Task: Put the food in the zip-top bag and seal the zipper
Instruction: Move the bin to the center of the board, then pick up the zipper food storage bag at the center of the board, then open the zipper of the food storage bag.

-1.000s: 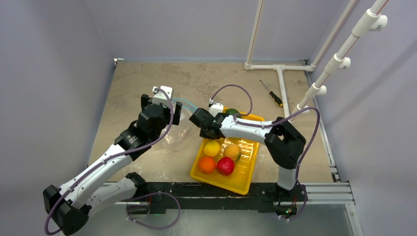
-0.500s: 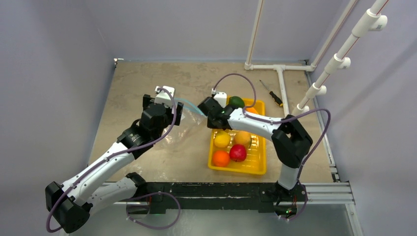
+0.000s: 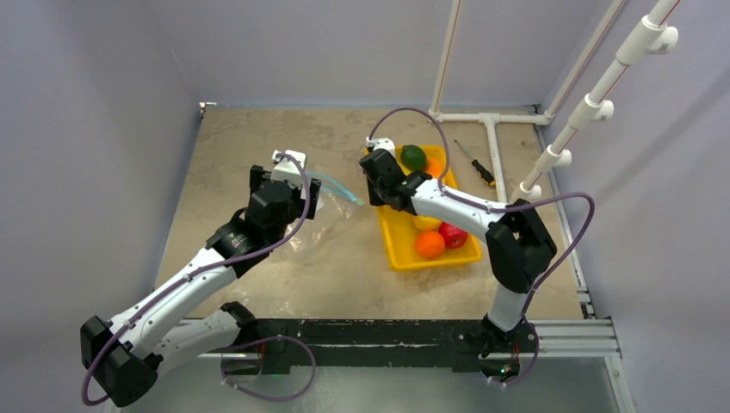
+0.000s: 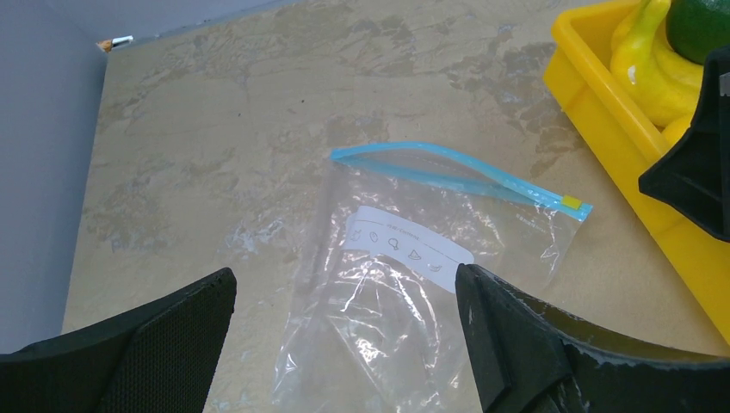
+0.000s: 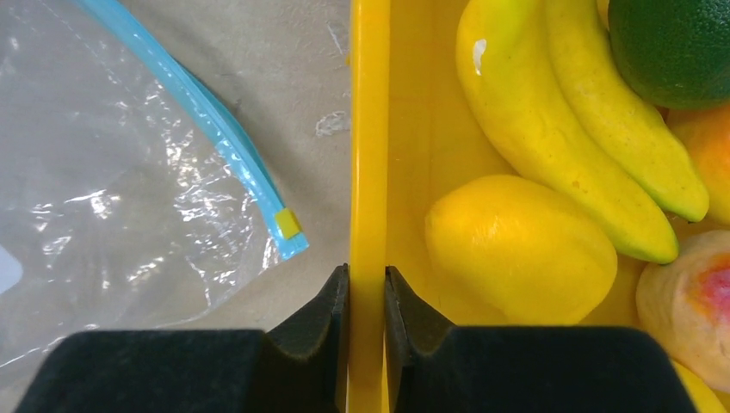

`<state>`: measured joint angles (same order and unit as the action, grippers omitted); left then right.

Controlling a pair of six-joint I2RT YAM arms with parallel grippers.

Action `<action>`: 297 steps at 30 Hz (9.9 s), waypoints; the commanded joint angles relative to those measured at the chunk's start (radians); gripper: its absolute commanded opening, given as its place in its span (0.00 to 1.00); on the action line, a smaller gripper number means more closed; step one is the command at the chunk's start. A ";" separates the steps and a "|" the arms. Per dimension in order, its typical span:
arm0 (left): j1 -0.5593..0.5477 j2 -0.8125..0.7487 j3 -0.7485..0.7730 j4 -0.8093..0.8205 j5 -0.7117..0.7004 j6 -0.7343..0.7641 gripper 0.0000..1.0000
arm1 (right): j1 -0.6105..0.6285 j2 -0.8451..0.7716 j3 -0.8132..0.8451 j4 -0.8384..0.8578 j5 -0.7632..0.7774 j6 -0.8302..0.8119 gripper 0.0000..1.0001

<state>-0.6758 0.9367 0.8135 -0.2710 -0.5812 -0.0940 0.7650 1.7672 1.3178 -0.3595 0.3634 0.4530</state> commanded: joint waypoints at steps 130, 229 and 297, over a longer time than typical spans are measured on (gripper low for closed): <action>-0.004 -0.012 0.003 0.027 0.022 0.013 0.97 | -0.224 0.408 0.154 0.470 -1.199 -0.137 0.68; 0.220 0.423 0.599 -0.191 0.502 -0.362 0.94 | 0.161 -0.262 -0.262 0.670 -0.147 -0.081 0.00; 0.220 0.441 0.538 -0.268 0.369 -0.295 0.14 | 0.195 -0.230 -0.223 0.607 -0.047 -0.016 0.00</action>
<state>-0.4583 1.4193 1.3685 -0.5209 -0.2131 -0.4004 0.9497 1.5364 1.0451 0.2436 0.2798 0.4210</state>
